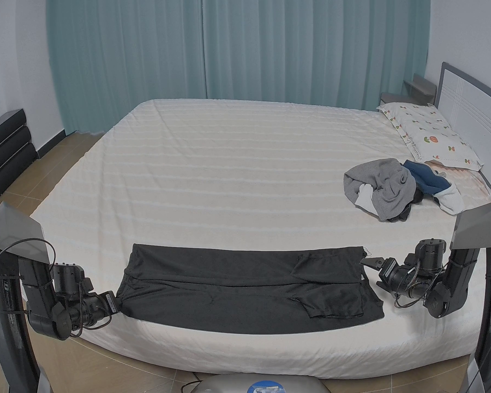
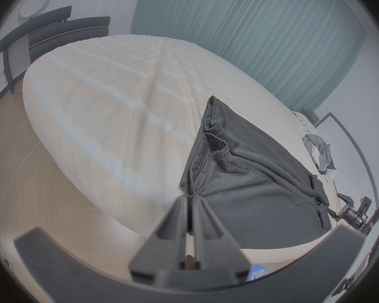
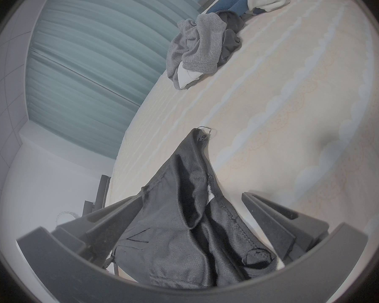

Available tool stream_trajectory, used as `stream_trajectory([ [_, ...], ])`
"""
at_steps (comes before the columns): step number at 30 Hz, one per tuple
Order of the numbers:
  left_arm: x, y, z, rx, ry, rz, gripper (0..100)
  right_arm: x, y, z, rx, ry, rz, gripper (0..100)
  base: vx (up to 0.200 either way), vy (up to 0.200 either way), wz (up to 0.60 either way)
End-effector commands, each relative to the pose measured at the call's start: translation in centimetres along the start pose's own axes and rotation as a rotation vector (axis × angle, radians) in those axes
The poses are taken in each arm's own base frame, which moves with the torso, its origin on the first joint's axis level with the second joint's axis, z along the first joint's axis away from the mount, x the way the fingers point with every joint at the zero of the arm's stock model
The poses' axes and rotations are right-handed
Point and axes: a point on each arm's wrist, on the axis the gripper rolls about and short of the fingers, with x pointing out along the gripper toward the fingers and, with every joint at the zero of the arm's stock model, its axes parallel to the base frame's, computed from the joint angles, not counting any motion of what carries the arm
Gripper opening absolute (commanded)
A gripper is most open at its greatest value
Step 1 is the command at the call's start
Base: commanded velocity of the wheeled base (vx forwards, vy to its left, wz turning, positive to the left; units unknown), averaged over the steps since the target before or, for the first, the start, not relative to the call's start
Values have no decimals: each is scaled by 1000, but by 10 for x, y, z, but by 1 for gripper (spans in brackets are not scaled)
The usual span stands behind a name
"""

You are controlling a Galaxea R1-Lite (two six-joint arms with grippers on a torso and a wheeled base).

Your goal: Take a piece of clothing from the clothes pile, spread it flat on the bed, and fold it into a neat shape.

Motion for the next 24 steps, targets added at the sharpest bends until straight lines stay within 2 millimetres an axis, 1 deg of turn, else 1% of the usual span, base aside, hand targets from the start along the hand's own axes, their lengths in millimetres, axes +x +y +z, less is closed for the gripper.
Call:
stream_trajectory([
  [1, 1, 1, 2, -4, -8, -1, 100, 0, 0, 0, -1, 0, 2, 100, 0, 0, 0],
  [5, 0, -2, 9, -29, -38, -20, 100, 0, 1, 0, -2, 0, 4, 100, 0, 0, 0],
  [8, 1, -6, 19, -70, -77, -42, 100, 1, 1, 0, -2, 3, 6, 100, 0, 0, 0],
  [10, 0, -13, 35, -136, -134, -77, 100, 1, 2, 0, -2, 8, 13, 100, 0, 0, 0],
  [11, 0, -13, 36, -139, -138, -79, 100, 1, 2, 0, -2, 9, 11, 100, 0, 0, 0],
  [12, -2, -20, 49, -188, -181, -112, 100, 2, 1, 2, 0, 7, 12, 100, 0, 0, 0],
  [13, -1, -22, 53, -198, -192, -119, 100, 3, 0, 2, 1, 8, 12, 100, 0, 0, 0],
  [15, 3, -25, 60, -196, -200, -114, 100, 5, -3, -1, 3, 17, 8, 100, 0, 0, 0],
  [17, 7, -30, 62, -191, -178, -112, 100, 5, -3, -2, 2, 16, 8, 100, 0, 0, 0],
  [20, 14, -38, 72, -181, -177, -122, 100, 6, -4, -4, 0, 22, 6, 100, 0, 0, 0],
  [24, 29, -46, 81, -154, -149, -122, 100, 7, -3, -7, -9, 30, 5, 100, 0, 0, 0],
])
